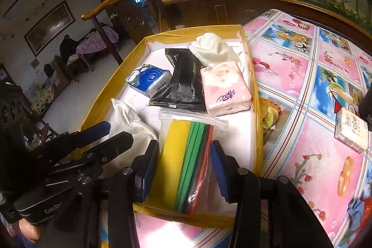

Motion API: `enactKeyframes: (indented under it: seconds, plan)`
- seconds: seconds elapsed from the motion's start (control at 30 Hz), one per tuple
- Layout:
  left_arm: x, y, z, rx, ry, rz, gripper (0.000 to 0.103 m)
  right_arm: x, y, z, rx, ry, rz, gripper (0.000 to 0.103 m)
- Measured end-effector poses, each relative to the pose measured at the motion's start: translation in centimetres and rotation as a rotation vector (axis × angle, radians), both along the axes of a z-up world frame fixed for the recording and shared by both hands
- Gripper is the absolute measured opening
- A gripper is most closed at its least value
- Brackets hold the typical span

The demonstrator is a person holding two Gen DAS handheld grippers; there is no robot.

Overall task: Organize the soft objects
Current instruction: 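Open both tools to drop the cloth and sponge bag into the box, then grasp the blue-and-red knit item with the left tool while the right tool grasps the lemon-print tissue pack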

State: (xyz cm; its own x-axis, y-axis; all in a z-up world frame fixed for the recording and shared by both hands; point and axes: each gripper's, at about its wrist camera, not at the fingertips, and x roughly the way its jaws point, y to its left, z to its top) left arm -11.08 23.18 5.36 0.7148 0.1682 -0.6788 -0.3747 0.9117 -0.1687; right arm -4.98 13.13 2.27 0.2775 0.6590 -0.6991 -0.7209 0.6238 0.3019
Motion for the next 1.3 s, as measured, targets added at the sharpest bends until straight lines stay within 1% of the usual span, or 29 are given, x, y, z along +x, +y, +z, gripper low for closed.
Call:
enactKeyframes:
  seconds: [0.1,0.33,0.5,0.6,0.87,1.0,1.13,1.2,1.3]
  plan:
    - [-0.4,0.0,0.4,0.002,-0.01,0.006,0.059,-0.2,-0.5,0.3,0.025,0.008,0.003,0.055]
    - [-0.8,-1.3,1.4,0.031,-0.017,-0.003,0.06,-1.1,-2.5,1.8,0.092,-0.013,0.004,0.056]
    - [-0.7,-3.1,1.9,0.055,-0.014,-0.029,0.061,-1.5,-5.2,1.9,0.124,-0.006,-0.014,0.057]
    - [-0.5,-4.4,2.1,0.067,-0.01,-0.053,0.061,-1.5,-7.6,1.8,0.145,0.01,-0.035,0.057]
    - [1.0,-9.7,2.4,0.117,0.009,-0.16,0.062,-2.0,-15.7,3.1,0.232,-0.007,-0.12,0.057]
    - [2.0,-13.0,2.5,0.14,0.013,-0.234,0.069,-2.2,-21.3,4.1,0.285,-0.051,-0.194,0.058]
    - [3.2,-16.8,2.1,0.171,0.032,-0.326,0.069,-1.9,-27.7,4.7,0.332,-0.096,-0.321,0.063]
    - [3.8,-18.7,1.7,0.188,0.044,-0.366,0.069,-1.7,-30.8,4.6,0.351,-0.1,-0.388,0.065]
    - [4.9,-21.2,0.9,0.185,0.067,-0.424,0.069,-1.6,-34.8,3.8,0.323,-0.107,-0.507,0.065]
